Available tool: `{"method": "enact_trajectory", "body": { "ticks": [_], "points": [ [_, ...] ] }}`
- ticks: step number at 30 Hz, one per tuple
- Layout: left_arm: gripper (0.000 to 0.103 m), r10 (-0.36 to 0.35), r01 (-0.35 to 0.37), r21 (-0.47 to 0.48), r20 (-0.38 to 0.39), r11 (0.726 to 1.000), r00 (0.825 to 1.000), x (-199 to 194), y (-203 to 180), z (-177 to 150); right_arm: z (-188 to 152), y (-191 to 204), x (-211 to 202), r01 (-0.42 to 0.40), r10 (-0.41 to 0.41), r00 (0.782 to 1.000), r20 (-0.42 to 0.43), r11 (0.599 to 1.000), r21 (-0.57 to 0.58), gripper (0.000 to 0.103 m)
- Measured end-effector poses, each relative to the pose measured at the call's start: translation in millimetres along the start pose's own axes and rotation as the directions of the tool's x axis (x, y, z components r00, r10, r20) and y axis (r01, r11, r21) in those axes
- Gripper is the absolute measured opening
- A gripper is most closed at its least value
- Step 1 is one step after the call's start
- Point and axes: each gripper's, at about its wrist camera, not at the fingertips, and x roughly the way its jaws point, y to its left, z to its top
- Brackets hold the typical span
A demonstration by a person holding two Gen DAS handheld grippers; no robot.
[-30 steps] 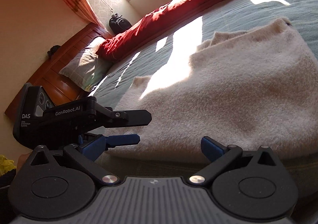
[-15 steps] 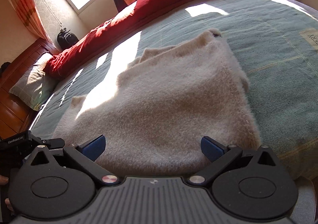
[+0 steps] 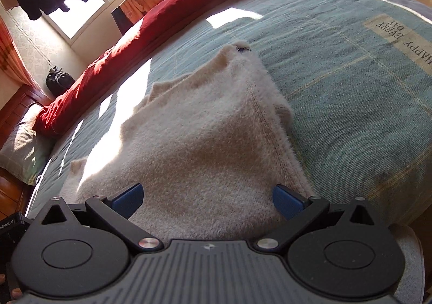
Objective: Fold clothes
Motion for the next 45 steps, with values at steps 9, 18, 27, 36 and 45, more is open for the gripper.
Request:
{"method": "enact_trajectory", "body": {
  "ticks": [9,18,27,36,45],
  "points": [
    [0.091,-0.059,0.062,0.198,-0.017,0.978,0.998,31.9,-62.9,28.9,-1.0,2.0,1.5,0.014,-0.014,1.0,-0.008,1.0,-0.013,0.103],
    [0.092,-0.046,0.061,0.213,-0.074,0.975,0.996,70.1,-66.0,29.7,-0.3,-0.2,2.7,0.003,-0.004,1.0,-0.013,1.0,-0.012,0.103],
    [0.095,-0.093,0.103,0.237,-0.051,0.966,0.994,52.2,-71.4,46.6,0.9,4.0,1.9,0.018,-0.018,1.0,-0.017,1.0,-0.015,0.103],
    [0.095,0.005,0.007,0.207,-0.06,0.978,0.998,72.5,-30.0,69.4,0.9,14.1,0.5,0.048,-0.048,0.999,-0.021,0.998,-0.031,0.103],
    [0.097,-0.061,0.074,0.306,-0.054,0.949,0.997,51.9,-26.5,80.6,0.2,33.9,-7.0,0.035,-0.036,0.999,-0.015,0.996,-0.078,0.103]
  ]
}}
